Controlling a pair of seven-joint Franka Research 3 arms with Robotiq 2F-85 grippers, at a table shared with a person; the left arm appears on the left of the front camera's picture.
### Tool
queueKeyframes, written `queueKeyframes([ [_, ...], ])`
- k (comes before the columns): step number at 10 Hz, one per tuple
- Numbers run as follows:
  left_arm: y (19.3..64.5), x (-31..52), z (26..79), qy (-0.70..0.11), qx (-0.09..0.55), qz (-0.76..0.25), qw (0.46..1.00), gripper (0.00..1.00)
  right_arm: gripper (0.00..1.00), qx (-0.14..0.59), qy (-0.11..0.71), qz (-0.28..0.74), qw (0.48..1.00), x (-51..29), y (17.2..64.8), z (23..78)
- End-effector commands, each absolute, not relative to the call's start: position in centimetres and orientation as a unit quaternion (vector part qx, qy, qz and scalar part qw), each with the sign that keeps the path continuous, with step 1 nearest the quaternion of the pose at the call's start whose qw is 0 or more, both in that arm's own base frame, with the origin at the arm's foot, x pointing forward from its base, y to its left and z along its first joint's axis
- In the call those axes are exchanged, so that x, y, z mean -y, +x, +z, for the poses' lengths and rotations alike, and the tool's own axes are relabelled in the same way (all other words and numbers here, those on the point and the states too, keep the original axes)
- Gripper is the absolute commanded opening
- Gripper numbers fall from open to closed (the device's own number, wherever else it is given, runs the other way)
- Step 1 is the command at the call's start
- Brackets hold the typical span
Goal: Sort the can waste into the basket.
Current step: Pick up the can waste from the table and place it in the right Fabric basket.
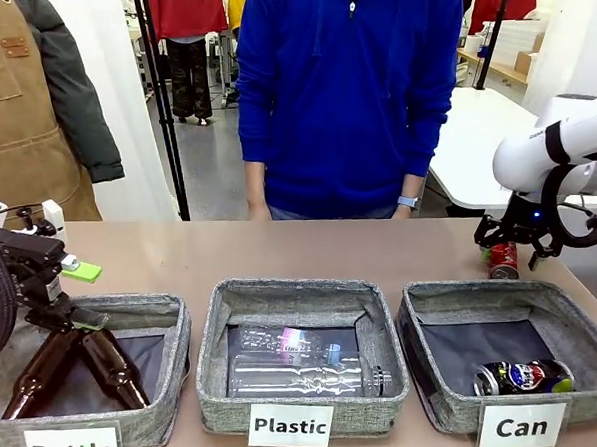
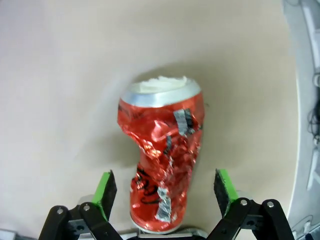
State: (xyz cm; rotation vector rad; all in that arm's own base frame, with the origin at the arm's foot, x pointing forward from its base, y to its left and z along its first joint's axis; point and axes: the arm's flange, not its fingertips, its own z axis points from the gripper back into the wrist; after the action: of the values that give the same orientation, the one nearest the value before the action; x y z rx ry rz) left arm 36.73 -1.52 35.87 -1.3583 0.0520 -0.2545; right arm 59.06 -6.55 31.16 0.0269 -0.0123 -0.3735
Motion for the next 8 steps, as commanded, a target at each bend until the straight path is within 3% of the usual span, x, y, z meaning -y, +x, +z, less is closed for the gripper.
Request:
queueKeyframes([
  [1, 36.49, 1.17, 36.24, -0.628, -0.027, -0.122, 0.768, 1.00, 1.00, 0.012, 0.022, -0.208, 0.978, 6.04, 60.27, 30.74],
  [3, 36.49, 1.17, 36.24, -0.628, -0.027, -0.122, 0.768, 1.00, 1.00, 0.004, 0.017, -0.218, 0.976, 5.85, 60.41, 30.55],
  [4, 36.49, 1.17, 36.24, -0.628, -0.027, -0.122, 0.768, 1.00, 0.46, -0.001, 0.015, -0.217, 0.976, 5.72, 60.40, 30.57],
  [5, 36.49, 1.17, 36.24, -0.628, -0.027, -0.122, 0.768, 1.00, 0.41, 0.002, 0.022, -0.217, 0.976, 5.72, 60.35, 30.66],
  [6, 36.49, 1.17, 36.24, -0.628, -0.027, -0.122, 0.768, 1.00, 0.00, 0.004, 0.024, -0.222, 0.975, 5.88, 60.30, 30.68],
  [8, 36.49, 1.17, 36.24, -0.628, -0.027, -0.122, 0.768, 1.00, 0.00, 0.009, 0.017, -0.231, 0.973, 5.90, 60.22, 30.70],
])
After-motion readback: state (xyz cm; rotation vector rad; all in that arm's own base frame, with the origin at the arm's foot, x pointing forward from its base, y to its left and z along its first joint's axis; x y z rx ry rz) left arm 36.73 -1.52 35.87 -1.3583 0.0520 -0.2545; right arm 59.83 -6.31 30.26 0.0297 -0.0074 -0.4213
